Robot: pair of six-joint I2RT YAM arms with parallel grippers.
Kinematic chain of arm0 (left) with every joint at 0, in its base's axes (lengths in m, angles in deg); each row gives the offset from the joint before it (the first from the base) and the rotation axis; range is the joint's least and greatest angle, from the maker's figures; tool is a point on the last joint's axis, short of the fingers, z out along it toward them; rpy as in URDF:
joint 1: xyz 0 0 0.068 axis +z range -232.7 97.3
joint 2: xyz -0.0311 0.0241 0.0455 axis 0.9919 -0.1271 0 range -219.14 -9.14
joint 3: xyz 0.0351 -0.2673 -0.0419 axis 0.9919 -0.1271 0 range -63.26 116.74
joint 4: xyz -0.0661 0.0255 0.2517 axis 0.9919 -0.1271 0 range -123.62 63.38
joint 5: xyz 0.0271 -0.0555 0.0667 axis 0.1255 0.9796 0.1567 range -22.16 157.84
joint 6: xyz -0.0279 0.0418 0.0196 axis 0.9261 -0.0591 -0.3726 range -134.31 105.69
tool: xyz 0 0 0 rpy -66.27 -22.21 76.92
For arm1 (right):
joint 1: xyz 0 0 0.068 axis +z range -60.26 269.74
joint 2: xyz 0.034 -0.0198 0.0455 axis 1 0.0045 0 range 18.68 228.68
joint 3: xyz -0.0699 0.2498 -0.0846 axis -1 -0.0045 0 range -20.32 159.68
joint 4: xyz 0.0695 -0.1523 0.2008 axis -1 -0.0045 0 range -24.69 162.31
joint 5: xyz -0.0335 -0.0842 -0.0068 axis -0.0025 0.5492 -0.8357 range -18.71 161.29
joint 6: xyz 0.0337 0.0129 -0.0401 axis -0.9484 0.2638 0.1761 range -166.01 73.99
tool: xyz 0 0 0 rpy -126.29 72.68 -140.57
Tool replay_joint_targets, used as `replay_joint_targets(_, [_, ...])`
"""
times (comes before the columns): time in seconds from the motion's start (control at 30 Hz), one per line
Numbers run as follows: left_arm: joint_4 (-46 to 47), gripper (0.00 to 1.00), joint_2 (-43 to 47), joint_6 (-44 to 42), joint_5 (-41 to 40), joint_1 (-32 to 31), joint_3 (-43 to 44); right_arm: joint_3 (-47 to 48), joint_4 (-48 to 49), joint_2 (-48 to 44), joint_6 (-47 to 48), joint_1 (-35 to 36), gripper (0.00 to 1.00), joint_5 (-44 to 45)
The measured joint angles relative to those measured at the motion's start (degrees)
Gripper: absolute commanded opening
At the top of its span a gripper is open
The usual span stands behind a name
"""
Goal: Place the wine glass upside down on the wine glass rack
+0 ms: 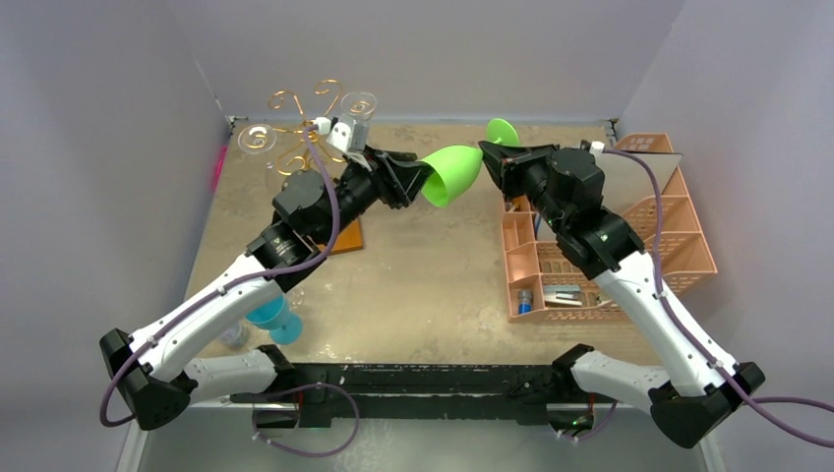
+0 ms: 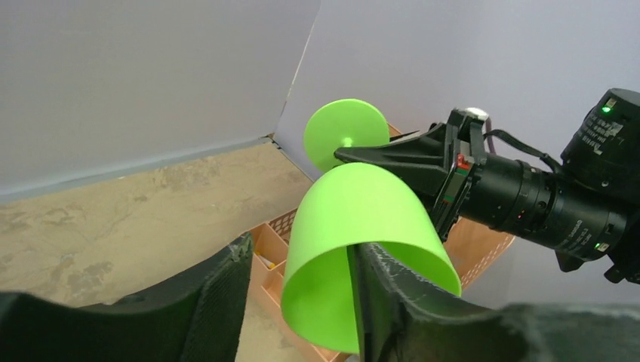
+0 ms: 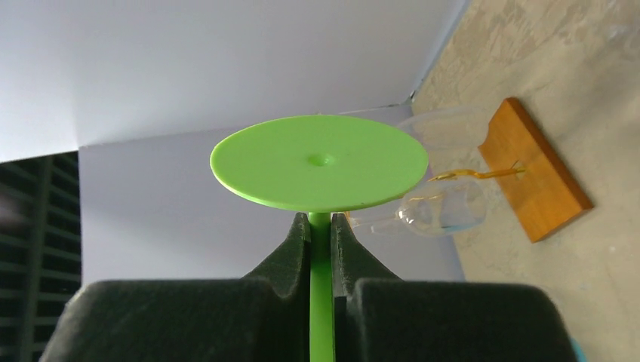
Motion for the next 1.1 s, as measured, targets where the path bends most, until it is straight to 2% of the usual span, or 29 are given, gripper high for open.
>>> replay_joint_targets(0.13, [-2.1,0.56,2.1,-0.2,-1.1,0.0,0.0,3.2,-2.0,-0.2,8.0,-0.4,0.0,1.7])
replay_joint_targets(0.3, [-6.4,0.6,6.6,-1.7,-4.6,0.0,0.0,2.7,2.8,-3.2,22.3,-0.4,0.0,1.4])
replay_joint_targets(0.53, [-8.8,0.61,11.7,-8.6,-10.3,0.0,1.4,-1.3,6.4,-7.9,41.8,-0.4,0.0,-5.4])
replay_joint_targets(0.7, [-9.7,0.61,8.3,-13.2,-12.5,0.0,7.2,-1.3,6.7,-7.9,57.3,-0.4,0.0,-13.2])
replay_joint_targets(0.93, [-13.6,0.64,4.5,-15.4,-16.4,0.0,14.7,-1.9,10.7,-6.4,71.4,-0.1,0.0,-30.0])
replay_joint_targets(1.1, [-21.3,0.65,-0.3,-17.4,-24.0,0.0,25.4,-1.8,11.8,-2.5,77.5,5.5,0.0,-32.8])
